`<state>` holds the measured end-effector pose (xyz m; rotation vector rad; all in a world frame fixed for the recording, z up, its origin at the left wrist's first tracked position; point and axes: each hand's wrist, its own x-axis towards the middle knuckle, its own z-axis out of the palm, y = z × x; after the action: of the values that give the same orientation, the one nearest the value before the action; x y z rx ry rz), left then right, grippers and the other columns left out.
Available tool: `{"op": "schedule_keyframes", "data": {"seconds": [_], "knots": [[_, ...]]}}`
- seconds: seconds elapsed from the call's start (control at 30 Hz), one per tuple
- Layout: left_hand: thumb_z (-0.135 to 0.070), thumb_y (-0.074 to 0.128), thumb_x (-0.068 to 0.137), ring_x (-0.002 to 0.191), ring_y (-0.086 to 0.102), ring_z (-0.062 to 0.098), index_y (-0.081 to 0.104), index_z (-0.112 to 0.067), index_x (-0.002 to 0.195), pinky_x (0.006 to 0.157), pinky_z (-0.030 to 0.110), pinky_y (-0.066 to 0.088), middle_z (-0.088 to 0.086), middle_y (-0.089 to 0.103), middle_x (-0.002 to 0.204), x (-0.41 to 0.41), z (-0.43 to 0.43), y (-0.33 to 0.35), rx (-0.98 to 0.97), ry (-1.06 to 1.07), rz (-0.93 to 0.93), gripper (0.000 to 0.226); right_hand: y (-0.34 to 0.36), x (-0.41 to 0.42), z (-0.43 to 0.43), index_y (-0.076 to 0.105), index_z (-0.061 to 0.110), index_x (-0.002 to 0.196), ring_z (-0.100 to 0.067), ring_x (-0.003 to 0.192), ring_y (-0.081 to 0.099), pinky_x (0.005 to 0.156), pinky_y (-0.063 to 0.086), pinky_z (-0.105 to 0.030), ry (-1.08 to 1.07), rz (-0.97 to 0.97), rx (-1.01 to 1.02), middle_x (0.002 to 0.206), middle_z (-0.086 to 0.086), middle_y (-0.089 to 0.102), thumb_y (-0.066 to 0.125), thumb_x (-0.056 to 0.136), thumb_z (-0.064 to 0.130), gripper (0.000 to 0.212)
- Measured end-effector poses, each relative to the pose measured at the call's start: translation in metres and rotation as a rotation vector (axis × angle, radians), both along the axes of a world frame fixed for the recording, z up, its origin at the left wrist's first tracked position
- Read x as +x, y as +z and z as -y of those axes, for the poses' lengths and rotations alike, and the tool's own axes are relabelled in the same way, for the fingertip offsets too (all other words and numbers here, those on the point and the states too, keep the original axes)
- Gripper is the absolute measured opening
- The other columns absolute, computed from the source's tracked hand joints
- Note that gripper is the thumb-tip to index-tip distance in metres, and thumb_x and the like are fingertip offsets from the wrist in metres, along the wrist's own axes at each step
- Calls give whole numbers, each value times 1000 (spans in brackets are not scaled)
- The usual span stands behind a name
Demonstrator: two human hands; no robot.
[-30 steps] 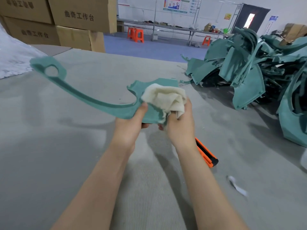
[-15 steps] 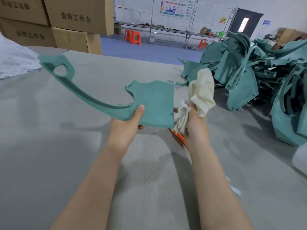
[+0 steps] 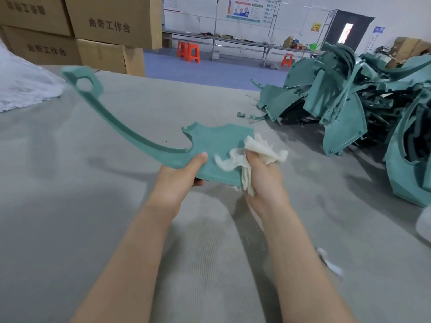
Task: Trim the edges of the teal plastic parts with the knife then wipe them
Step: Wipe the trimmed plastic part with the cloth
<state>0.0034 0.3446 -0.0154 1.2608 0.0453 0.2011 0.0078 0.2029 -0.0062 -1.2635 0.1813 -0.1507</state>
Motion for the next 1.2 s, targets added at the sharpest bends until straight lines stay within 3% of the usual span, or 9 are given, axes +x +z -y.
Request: {"op": "schedule_keyframes", "data": {"seconds": [0.1,0.17,0.27,0.47,0.67,0.8,0.97,1.07,1.2], "knots": [[-13,65,88,79,70,7,67,-20,93,60,21,55,-7,75,86,-1,5,4,-208,-11,-36,8,-3,-2,-11,59,34,103,-18,109,61,88,51,-33,-162,59,-165,105,8,66,44,102,37,15],[-13,63,89,91,71,13,67,-15,103,73,27,58,-1,74,99,-5,16,6,-416,-99,-44,14,-3,-2,-18,58,32,114,-17,108,62,96,49,-34,-178,41,-110,106,7,67,41,102,39,22],[-15,62,90,101,68,16,65,-18,112,87,32,54,0,72,110,-11,31,4,-379,-146,-59,22,-6,-3,-28,58,19,127,-21,108,64,99,49,-44,-116,22,-128,113,-4,69,40,102,39,36],[-7,62,90,94,70,13,63,-14,120,65,23,56,2,71,113,-8,21,6,-534,-86,-105,30,-1,3,-6,59,12,126,-26,119,57,104,44,-44,-243,98,-306,124,-10,64,42,102,37,39],[-11,62,90,95,70,12,62,-14,120,66,23,56,2,71,113,-9,17,13,-623,-105,-94,31,5,2,18,62,27,113,-12,88,65,83,51,-31,-392,13,-164,95,7,68,47,97,46,29],[-12,61,90,85,72,11,62,-13,117,62,23,56,2,72,109,-7,7,16,-706,-69,-81,27,9,-2,36,60,19,95,-9,56,53,58,48,-27,-462,33,-29,69,4,54,51,97,22,10],[-11,62,90,80,72,10,65,-14,107,59,22,56,-1,75,95,-8,4,20,-764,-49,-70,18,16,-10,28,62,15,77,-11,57,58,48,41,-21,-242,144,-237,64,6,59,46,85,-5,27],[-12,61,90,82,72,10,64,-15,112,60,22,56,-1,74,97,-8,2,22,-761,-25,-32,22,20,-20,15,65,25,86,-11,61,62,45,43,-22,-45,32,-263,71,8,62,65,86,24,1],[-14,59,92,88,71,11,58,-12,128,67,24,57,1,70,113,-7,1,24,-742,11,18,36,22,-27,-1,66,19,86,-10,51,57,50,50,-24,252,-106,-172,63,3,64,71,80,43,25]]}}
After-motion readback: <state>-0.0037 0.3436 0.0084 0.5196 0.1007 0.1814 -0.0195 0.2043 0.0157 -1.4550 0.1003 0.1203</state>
